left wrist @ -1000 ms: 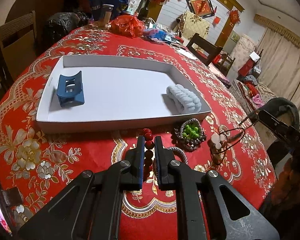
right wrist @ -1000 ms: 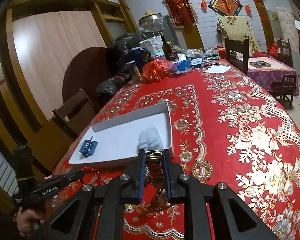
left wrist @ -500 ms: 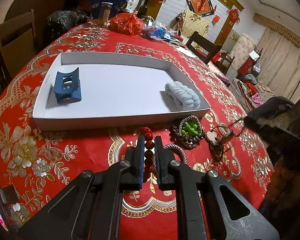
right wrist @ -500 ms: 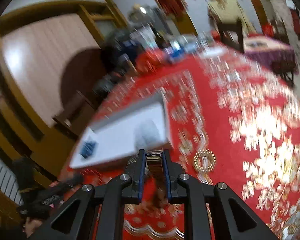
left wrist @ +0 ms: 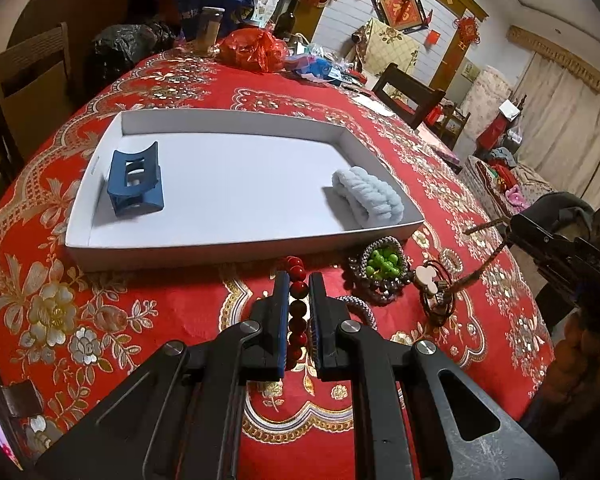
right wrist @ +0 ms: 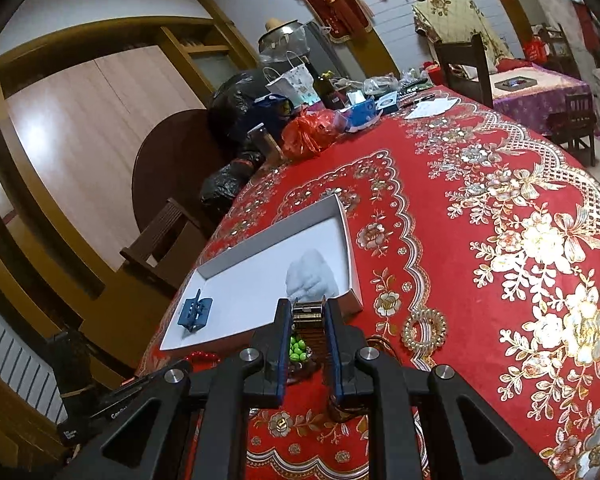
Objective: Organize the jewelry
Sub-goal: 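Lift the red bead bracelet with the left tool while the right tool lifts the watch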
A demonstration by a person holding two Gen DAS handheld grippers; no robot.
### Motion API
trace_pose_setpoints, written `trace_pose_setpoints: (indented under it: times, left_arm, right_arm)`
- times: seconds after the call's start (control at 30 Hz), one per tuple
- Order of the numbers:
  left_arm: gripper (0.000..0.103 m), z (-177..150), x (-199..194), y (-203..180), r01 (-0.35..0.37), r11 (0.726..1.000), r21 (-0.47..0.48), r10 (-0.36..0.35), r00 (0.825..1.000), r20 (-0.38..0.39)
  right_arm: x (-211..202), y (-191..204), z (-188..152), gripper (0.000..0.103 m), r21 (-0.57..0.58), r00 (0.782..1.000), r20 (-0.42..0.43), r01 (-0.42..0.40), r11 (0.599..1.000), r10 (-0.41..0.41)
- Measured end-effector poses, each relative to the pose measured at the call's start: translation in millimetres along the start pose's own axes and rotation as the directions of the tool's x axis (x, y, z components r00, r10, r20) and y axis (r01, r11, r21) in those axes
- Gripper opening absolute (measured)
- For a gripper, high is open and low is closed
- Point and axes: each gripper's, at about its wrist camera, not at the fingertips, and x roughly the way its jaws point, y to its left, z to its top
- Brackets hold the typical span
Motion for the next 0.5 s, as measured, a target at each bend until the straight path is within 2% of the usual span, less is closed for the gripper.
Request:
trace_pose_setpoints:
  times: [0.2, 0.37, 0.5]
  left_arm:
    - [0.008, 3.6, -0.3, -0.9, 0.001, 1.000, 0.004, -0.001, 1.000, 0.007]
    - [0.008, 8.0, -1.6, -1.5, -0.005, 1.000, 0.013, 0.005, 1.000, 0.007]
    - [0.008, 18.9, -4.1, -0.8, 0.000, 1.000, 0.014, 0.000, 1.000, 0.029]
  right_arm:
    - [-4.6, 10.1, 5.8, 0.015, -0.039, 1.000, 0.005, 0.016, 0.999, -0.016]
    - [1.9, 22.3, 11.4, 0.015, -0.107, 0.997, -0.016, 0.077, 0.991, -0.079]
    - [7.6, 34.5, 20.8, 0.015, -0.152, 0.997, -0.019, 0.075, 0.986, -0.079]
